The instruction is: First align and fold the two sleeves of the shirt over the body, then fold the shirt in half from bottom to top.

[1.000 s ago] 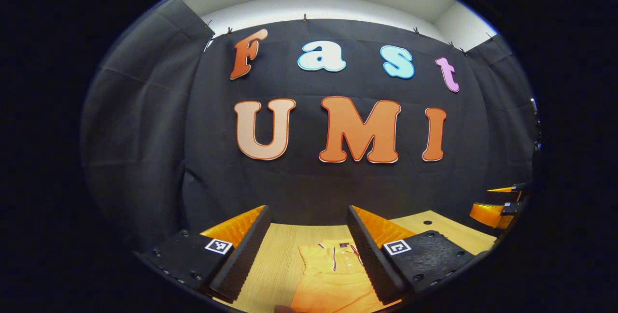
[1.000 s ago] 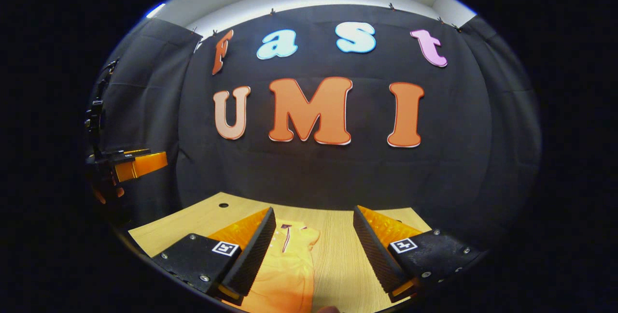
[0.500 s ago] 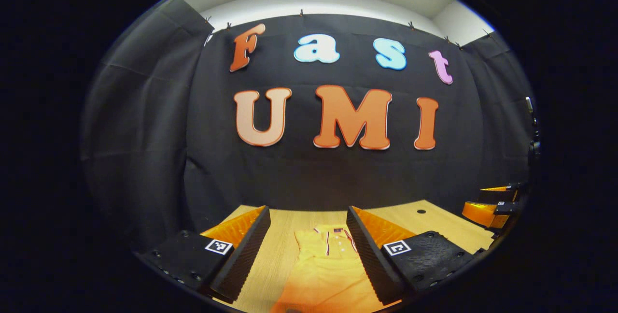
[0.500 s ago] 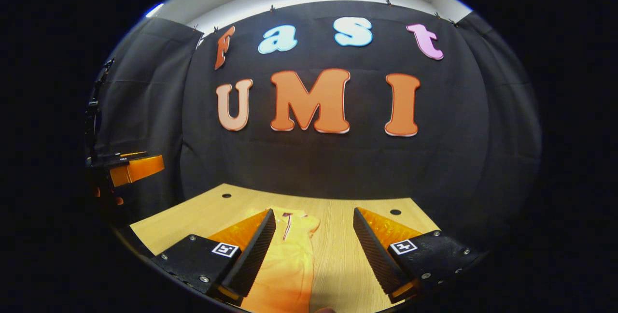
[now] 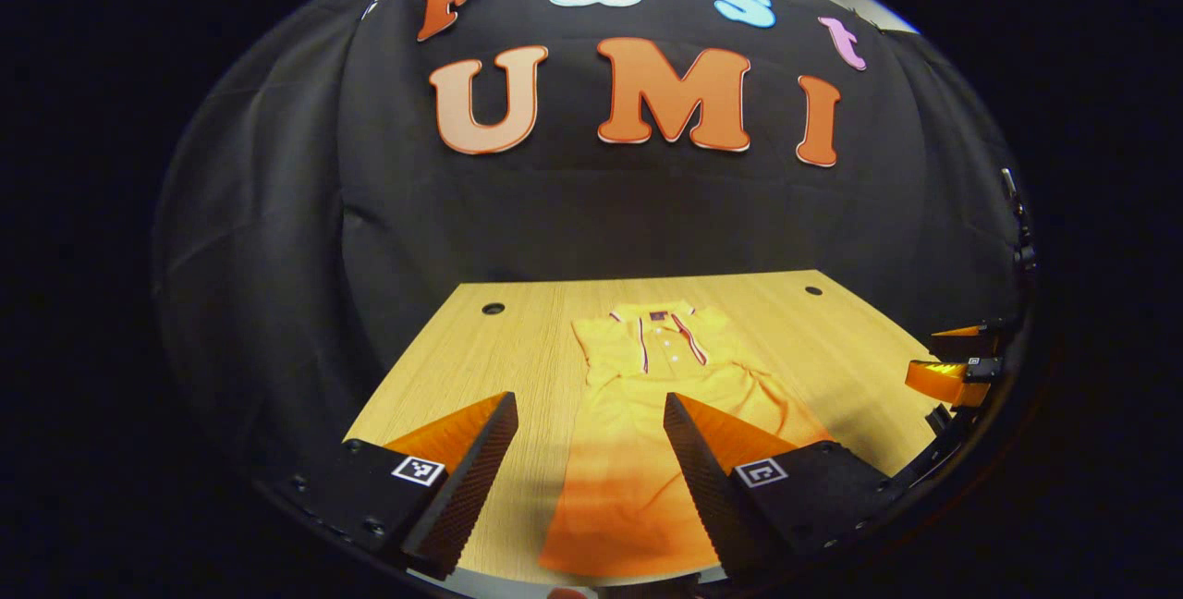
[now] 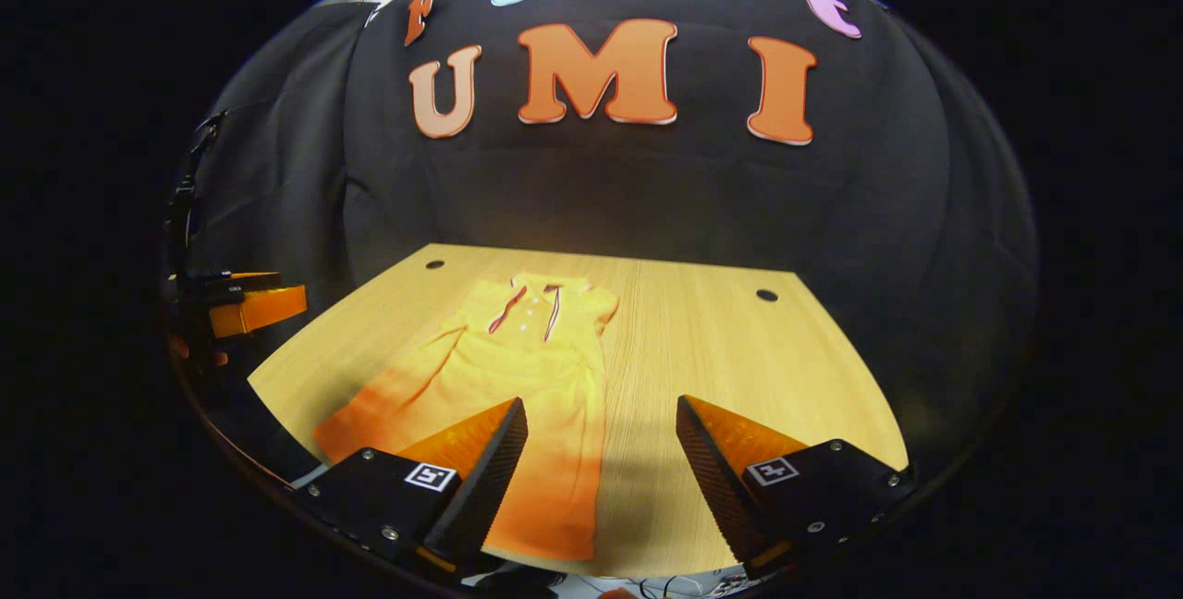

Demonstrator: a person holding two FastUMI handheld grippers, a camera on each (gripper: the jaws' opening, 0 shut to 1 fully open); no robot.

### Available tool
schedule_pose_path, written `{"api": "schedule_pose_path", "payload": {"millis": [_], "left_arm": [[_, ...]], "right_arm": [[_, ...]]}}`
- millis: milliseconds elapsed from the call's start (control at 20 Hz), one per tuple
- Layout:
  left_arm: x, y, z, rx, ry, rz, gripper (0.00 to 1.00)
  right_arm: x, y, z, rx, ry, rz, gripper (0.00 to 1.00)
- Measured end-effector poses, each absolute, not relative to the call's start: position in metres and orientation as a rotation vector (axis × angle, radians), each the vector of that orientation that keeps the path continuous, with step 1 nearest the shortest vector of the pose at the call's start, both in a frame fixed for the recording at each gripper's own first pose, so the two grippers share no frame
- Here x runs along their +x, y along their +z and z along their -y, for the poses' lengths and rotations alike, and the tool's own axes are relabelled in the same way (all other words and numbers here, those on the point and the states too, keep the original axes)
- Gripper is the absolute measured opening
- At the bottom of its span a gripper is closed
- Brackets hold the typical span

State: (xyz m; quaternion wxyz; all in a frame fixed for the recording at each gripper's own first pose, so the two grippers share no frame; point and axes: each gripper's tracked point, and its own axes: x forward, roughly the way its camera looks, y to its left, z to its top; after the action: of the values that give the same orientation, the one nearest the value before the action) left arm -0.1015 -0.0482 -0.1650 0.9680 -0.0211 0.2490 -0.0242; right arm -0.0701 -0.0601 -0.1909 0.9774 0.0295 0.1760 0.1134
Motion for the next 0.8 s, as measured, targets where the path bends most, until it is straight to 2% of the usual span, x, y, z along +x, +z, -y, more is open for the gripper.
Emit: {"api": "schedule_pose_path", "payload": {"millis": [350,550,800], "left_arm": [[-0.134,-0.245,0.052,-0.013,-0.104,-0.769,0.99],[-0.148,-0.279,0.054,-0.019,-0.136,-0.883,0.99],[-0.165,-0.317,0.048,-0.083,-0.115,-1.020,0.99]], "right_arm": [[-0.094,-0.267,0.052,0.072,0.239,-0.590,0.99],[-0.102,-0.289,0.048,0.070,0.248,-0.663,0.99],[-0.111,-0.312,0.042,0.086,0.259,-0.735,0.99]]}}
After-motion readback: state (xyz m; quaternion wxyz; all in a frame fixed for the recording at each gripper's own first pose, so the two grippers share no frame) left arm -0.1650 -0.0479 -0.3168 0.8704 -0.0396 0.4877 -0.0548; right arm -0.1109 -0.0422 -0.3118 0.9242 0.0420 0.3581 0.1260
